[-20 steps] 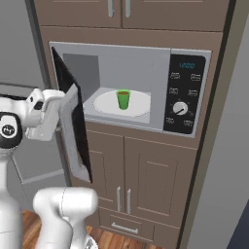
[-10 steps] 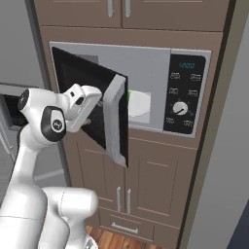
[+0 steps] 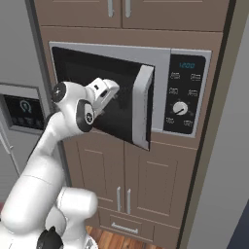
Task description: Place the microwavable item in the microwave. Then, close the microwave door and press the start button.
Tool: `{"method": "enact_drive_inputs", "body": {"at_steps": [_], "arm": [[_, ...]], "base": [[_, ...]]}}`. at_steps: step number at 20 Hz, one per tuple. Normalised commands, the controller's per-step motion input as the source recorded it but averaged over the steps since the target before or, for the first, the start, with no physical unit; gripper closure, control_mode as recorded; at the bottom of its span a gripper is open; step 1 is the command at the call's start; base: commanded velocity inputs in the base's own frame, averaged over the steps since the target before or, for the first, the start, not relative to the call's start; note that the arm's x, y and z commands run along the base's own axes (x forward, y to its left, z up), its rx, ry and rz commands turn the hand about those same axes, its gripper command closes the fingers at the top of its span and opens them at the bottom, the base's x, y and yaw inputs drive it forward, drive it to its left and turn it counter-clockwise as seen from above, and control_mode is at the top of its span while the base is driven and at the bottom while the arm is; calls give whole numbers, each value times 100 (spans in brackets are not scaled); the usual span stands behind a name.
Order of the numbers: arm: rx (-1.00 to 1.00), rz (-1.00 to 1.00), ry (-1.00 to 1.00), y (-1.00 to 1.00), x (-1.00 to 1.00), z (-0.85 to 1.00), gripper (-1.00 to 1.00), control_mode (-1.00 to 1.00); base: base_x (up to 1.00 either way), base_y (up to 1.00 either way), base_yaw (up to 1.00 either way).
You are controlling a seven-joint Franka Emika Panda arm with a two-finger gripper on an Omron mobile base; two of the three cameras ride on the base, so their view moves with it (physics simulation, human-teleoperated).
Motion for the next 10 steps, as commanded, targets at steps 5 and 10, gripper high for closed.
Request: {"method": "enact_drive_inputs", "body": {"at_steps": [5,10], "arm": [[4,13,0,-2,70,0,-100,-100],[5,13,0,-6,69,0,-100,-100]], "base": [[0,0,0],[0,0,0]]}}
